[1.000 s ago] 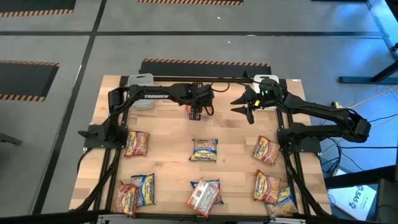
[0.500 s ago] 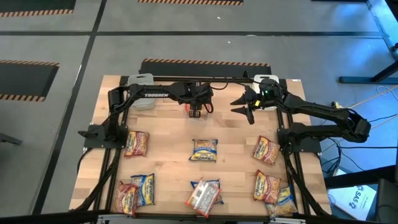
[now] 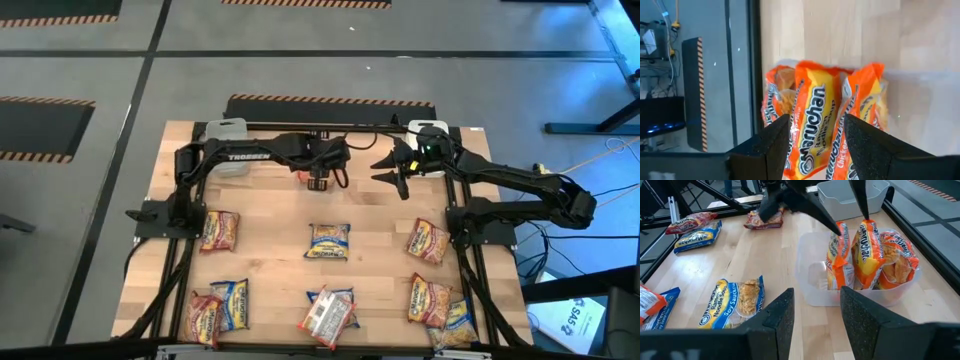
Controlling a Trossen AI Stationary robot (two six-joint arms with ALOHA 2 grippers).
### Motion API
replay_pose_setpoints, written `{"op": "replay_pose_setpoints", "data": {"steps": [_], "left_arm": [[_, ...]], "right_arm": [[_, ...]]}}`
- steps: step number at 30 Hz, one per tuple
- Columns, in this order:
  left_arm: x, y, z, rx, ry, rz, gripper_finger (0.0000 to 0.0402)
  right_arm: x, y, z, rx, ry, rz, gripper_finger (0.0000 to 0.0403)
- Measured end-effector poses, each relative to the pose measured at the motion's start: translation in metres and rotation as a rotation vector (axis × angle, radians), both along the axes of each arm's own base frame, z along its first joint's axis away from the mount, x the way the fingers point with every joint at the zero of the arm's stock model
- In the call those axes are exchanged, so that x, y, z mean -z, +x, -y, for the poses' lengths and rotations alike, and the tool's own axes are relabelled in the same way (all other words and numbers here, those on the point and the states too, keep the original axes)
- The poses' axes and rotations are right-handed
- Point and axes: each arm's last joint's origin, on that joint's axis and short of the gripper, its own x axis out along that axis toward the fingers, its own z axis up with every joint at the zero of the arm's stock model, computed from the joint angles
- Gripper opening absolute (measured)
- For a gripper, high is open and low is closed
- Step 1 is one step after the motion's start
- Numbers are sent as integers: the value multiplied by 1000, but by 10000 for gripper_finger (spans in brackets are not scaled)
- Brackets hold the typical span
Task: Sort Maruchan noodles
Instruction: Adjust the orange noodle on the transparent bin
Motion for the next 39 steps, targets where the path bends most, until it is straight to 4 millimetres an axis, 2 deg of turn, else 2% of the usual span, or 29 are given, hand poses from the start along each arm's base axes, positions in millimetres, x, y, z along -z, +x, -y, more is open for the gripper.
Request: {"op": "replay_pose_setpoints", "data": {"steps": [4,8,10,14,18,24,30,34,39], "left_arm": [[-17,4,17,-4,-18,45,181],[-30,1,49,29,-82,98,181],[-32,-8,66,48,-112,125,181],[-24,-32,97,65,-146,213,181],[-12,-61,122,72,-190,352,181],[13,-93,145,21,-249,522,181],[41,-104,148,-58,-203,522,181],[60,-98,133,-103,-145,492,181],[67,-84,105,-71,-60,399,181]], "right_arm": [[0,0,0,1,-1,0,145],[0,0,0,2,-1,0,145],[0,0,0,2,0,0,145],[-1,1,-1,9,45,14,145],[-2,8,-14,-30,39,11,145],[-4,20,-37,-28,-32,17,145],[2,31,-57,9,-86,-30,145],[11,41,-65,39,-120,-60,145],[22,53,-64,81,-164,-83,145]]}}
